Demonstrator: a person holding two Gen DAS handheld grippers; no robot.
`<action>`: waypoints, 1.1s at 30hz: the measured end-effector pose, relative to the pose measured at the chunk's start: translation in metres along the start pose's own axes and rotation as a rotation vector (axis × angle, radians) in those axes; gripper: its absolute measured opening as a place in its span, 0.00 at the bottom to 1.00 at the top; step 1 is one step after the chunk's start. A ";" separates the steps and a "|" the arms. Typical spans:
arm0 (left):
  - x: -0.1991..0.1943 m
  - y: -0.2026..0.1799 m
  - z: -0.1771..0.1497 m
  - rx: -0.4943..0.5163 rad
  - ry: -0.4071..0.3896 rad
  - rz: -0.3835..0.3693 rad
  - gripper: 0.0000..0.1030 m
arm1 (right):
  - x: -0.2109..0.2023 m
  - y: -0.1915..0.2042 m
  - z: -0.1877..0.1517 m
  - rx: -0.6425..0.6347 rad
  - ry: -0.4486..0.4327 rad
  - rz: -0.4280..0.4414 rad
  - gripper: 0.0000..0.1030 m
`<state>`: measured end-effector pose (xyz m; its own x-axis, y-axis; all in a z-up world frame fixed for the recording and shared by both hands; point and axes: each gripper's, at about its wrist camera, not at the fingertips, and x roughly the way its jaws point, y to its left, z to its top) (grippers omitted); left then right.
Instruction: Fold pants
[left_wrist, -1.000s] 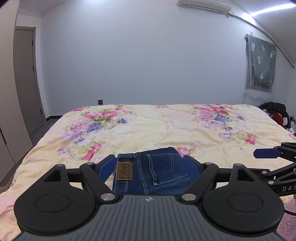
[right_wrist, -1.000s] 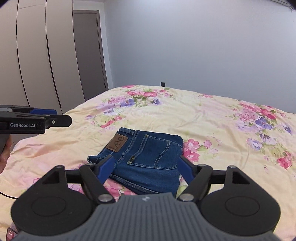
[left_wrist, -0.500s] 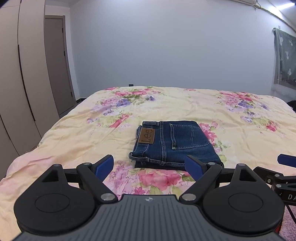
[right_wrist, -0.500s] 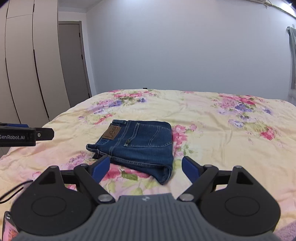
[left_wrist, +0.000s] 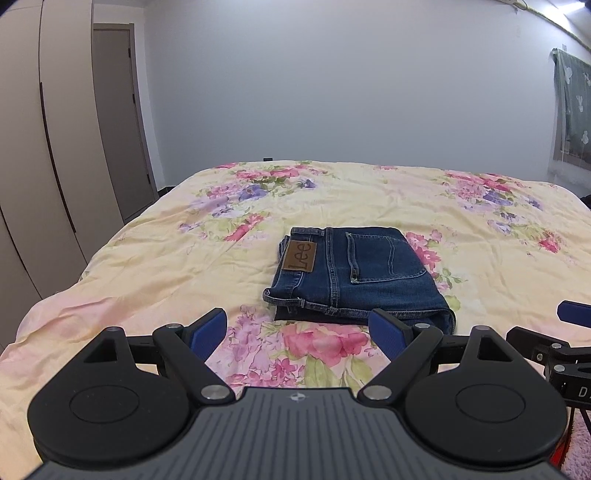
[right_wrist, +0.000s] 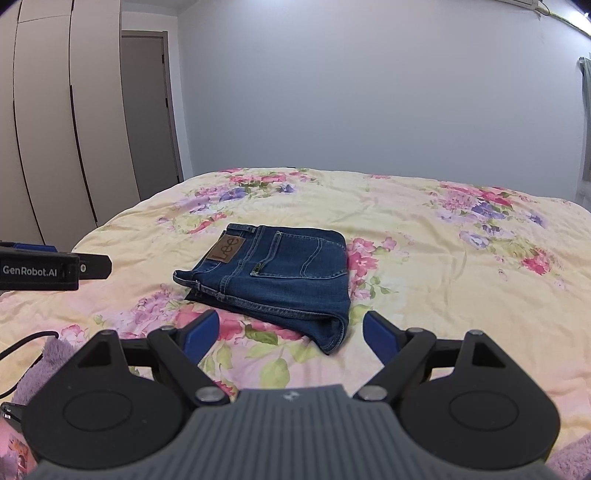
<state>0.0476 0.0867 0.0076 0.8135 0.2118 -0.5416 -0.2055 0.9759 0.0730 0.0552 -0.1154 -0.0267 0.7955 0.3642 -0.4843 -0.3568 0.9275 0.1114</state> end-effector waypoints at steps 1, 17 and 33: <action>0.000 0.000 0.000 -0.001 0.001 -0.001 0.98 | 0.000 -0.001 0.000 0.001 0.000 0.002 0.79; 0.000 -0.001 0.000 0.003 0.004 0.015 0.98 | -0.002 0.001 0.001 -0.008 -0.005 0.008 0.79; 0.000 0.000 0.000 0.004 0.007 0.012 0.98 | -0.003 0.002 0.002 -0.017 -0.008 0.014 0.79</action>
<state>0.0474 0.0870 0.0076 0.8071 0.2233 -0.5466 -0.2133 0.9735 0.0827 0.0532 -0.1146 -0.0231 0.7939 0.3781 -0.4762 -0.3765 0.9206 0.1033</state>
